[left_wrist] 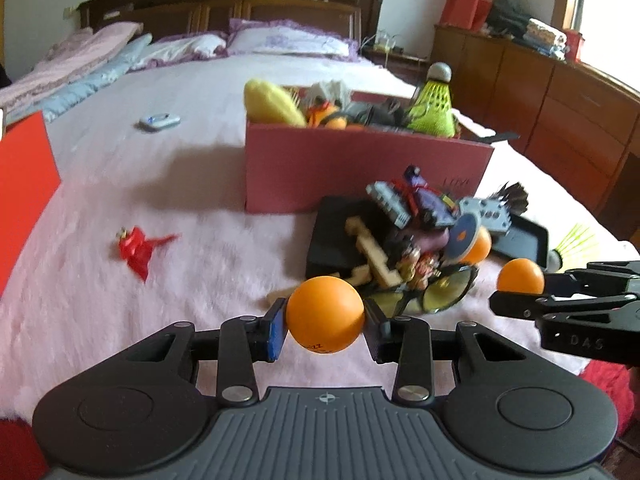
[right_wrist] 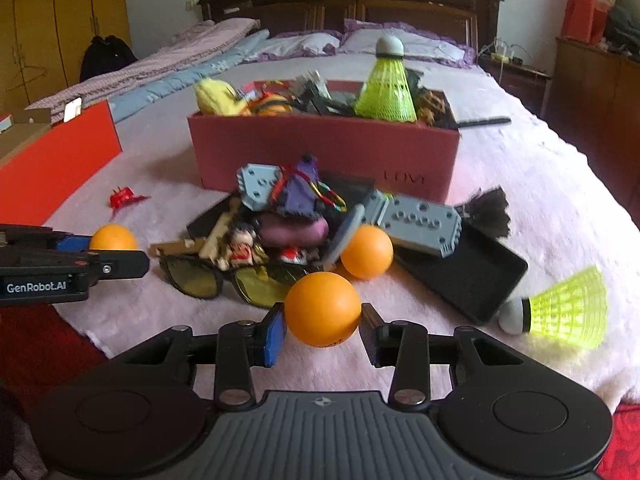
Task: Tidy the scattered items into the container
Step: 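Lift both orange balls with both tools over the red box, then open both tools to drop the orange balls into the red box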
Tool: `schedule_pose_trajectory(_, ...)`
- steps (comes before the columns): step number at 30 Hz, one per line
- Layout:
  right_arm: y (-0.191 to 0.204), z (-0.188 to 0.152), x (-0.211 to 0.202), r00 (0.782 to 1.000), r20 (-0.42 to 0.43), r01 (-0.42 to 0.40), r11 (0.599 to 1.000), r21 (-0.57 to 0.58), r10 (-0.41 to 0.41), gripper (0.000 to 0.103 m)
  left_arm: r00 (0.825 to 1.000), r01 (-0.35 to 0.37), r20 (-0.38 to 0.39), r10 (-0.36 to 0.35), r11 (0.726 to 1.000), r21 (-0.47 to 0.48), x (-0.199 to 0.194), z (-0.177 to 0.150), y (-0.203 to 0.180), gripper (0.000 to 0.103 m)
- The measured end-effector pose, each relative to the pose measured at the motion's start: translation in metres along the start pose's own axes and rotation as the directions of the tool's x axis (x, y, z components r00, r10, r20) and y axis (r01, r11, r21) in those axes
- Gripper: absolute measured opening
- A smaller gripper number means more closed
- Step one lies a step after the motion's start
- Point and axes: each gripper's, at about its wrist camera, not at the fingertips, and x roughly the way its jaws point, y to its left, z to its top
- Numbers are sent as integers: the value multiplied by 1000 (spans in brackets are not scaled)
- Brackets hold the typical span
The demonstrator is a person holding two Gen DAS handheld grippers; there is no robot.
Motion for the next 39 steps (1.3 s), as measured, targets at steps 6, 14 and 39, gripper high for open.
schedule_pose_trajectory(6, 5, 23, -7, 999, 36, -27, 999, -19, 28, 42, 998, 26, 58, -29, 998, 49, -3, 33, -8, 40)
schedule_pose_trajectory(14, -2, 85, 1, 994, 103, -30, 999, -38, 34, 42, 986, 49, 152, -66, 992, 113, 20, 101, -12, 40)
schedule_pose_trajectory(39, -16, 193, 74, 990, 134, -23, 998, -66, 31, 50, 990, -13, 138, 2, 997, 81, 86, 178, -1, 70)
